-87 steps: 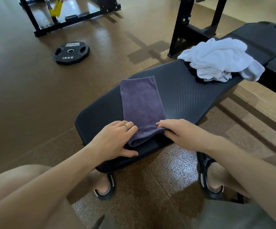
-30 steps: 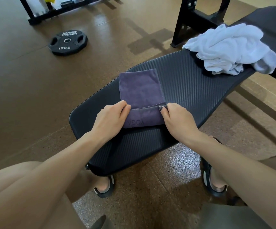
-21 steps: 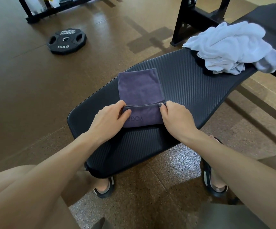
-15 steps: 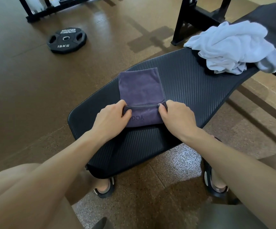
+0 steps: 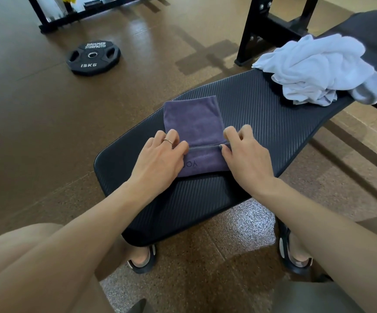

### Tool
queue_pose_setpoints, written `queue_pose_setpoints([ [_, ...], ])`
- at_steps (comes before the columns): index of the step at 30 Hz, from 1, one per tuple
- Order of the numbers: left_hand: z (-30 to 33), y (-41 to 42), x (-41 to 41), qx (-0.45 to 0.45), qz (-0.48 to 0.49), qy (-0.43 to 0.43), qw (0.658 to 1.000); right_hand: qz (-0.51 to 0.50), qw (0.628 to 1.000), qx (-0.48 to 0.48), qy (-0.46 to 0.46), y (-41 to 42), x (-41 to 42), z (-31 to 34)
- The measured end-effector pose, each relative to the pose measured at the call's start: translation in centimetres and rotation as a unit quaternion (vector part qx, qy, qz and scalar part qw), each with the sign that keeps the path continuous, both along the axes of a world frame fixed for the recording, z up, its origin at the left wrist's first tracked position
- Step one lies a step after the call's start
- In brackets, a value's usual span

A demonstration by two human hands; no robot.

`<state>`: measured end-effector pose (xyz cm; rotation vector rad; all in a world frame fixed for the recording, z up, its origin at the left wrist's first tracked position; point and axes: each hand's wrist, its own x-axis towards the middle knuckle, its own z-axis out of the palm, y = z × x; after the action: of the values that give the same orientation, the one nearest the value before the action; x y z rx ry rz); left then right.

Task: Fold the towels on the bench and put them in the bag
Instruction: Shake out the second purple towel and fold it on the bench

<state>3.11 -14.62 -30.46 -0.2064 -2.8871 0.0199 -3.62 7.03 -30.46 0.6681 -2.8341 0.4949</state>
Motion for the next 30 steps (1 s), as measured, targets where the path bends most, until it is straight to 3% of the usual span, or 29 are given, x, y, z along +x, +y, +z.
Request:
queue_pose_setpoints([
  [3,-0.2,-0.3,0.2,0.024,-0.014,0.000,1.000,0.051,0.991,0.013,0.120,0.4,-0.4,-0.4],
  [8,0.2,-1.4,0.7,0.149,-0.023,-0.070,0.986,0.173,0.960,0.035,0.215,0.7,0.4,0.3],
  [12,0.6,-2.3,0.9,0.209,-0.022,-0.120,0.970,0.278,0.954,0.060,0.097,0.4,1.9,0.7],
  [16,1.1,-2.7,1.3,0.142,-0.032,-0.166,0.975,0.260,0.962,0.081,-0.013,1.0,1.1,0.5],
  [19,1.2,-2.6,1.3,0.101,-0.045,-0.146,0.983,0.252,0.965,0.062,-0.047,1.2,0.7,1.1],
  [26,1.3,-2.1,1.0,0.086,-0.040,-0.118,0.988,0.158,0.978,-0.104,-0.089,1.1,0.0,1.3],
  [30,2.0,-2.5,0.9,0.139,-0.045,-0.109,0.983,0.104,0.966,-0.194,-0.137,1.2,-0.8,2.1],
])
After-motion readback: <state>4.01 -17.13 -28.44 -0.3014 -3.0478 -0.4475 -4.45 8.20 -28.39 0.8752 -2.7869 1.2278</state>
